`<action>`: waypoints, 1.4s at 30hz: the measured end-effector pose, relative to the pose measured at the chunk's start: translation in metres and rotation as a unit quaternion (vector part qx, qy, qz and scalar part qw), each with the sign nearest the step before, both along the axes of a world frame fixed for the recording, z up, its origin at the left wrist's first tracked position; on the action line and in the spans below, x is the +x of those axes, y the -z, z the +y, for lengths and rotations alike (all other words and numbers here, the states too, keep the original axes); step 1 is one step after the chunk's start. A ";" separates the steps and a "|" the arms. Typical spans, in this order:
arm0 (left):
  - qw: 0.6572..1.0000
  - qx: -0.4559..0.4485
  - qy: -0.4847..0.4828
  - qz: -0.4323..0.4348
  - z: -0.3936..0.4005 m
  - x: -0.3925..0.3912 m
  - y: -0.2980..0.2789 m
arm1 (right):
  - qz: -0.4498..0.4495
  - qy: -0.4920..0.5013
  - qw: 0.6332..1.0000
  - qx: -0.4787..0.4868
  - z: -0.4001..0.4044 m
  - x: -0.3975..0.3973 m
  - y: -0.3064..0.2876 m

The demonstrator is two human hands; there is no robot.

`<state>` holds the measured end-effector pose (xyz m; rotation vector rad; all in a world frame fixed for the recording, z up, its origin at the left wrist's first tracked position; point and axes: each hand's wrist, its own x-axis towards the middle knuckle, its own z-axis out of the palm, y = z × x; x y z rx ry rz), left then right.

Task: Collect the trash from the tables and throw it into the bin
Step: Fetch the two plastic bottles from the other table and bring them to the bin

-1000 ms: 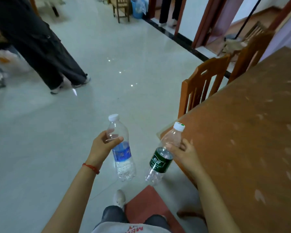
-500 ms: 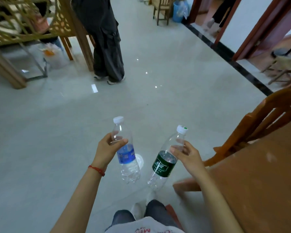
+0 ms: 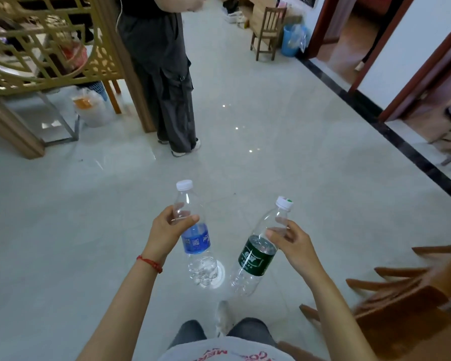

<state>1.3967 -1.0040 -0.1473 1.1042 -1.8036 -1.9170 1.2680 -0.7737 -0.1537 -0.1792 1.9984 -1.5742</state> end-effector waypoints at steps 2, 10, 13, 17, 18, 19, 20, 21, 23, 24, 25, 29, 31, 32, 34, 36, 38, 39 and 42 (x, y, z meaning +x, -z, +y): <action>1.000 -0.001 -0.003 0.007 -0.013 -0.023 -0.004 | 0.002 -0.003 1.000 0.004 -0.014 -0.025 -0.004; 0.999 -0.002 0.036 -0.007 -0.068 -0.116 0.002 | -0.002 0.034 0.999 0.013 -0.063 -0.096 -0.001; 0.996 -0.003 0.088 -0.015 -0.088 -0.161 0.004 | -0.003 0.077 0.997 0.014 -0.077 -0.117 0.003; 0.985 -0.008 0.169 -0.027 -0.111 -0.220 -0.001 | -0.006 0.157 0.987 0.012 -0.090 -0.138 0.002; 0.982 -0.011 0.189 -0.027 -0.116 -0.235 -0.004 | -0.008 0.179 0.984 0.010 -0.092 -0.142 0.002; 0.978 -0.013 0.209 -0.024 -0.120 -0.249 -0.006 | -0.009 0.202 0.979 0.008 -0.093 -0.145 0.002; 0.973 -0.016 0.230 -0.023 -0.122 -0.263 -0.008 | -0.010 0.225 0.974 0.005 -0.093 -0.147 0.003; 0.967 -0.019 0.253 -0.023 -0.124 -0.276 -0.008 | -0.011 0.250 0.968 0.003 -0.093 -0.149 0.004; 0.956 -0.020 0.291 -0.025 -0.123 -0.299 -0.009 | -0.014 0.291 0.956 -0.001 -0.091 -0.149 0.007; 0.950 -0.019 0.311 -0.025 -0.119 -0.310 -0.009 | -0.016 0.312 0.950 -0.002 -0.088 -0.149 0.008; 0.944 -0.016 0.329 -0.025 -0.114 -0.320 -0.008 | -0.019 0.330 0.944 -0.002 -0.085 -0.148 0.009; 0.912 -0.009 0.410 -0.028 -0.078 -0.357 -0.005 | -0.020 0.403 0.915 0.009 -0.062 -0.146 0.011; 0.894 -0.003 0.448 -0.025 -0.057 -0.374 -0.003 | -0.014 0.442 0.897 0.011 -0.045 -0.146 0.012; 0.886 0.000 0.462 -0.025 -0.046 -0.383 -0.001 | -0.012 0.458 0.889 0.015 -0.037 -0.147 0.013; 0.873 -0.001 0.487 -0.027 -0.025 -0.400 0.001 | -0.010 0.478 0.878 0.029 -0.020 -0.152 0.015; 0.863 -0.006 0.504 -0.029 -0.004 -0.419 0.004 | -0.010 0.490 0.871 0.039 -0.003 -0.160 0.020; 0.854 -0.011 0.520 -0.032 0.018 -0.439 0.008 | -0.006 0.502 0.864 0.036 0.016 -0.174 0.025; 0.850 -0.010 0.525 -0.032 0.029 -0.449 0.010 | -0.006 0.504 0.863 0.035 0.025 -0.183 0.027; 0.845 -0.005 0.533 -0.033 0.065 -0.487 0.015 | 0.003 0.506 0.862 0.035 0.054 -0.221 0.028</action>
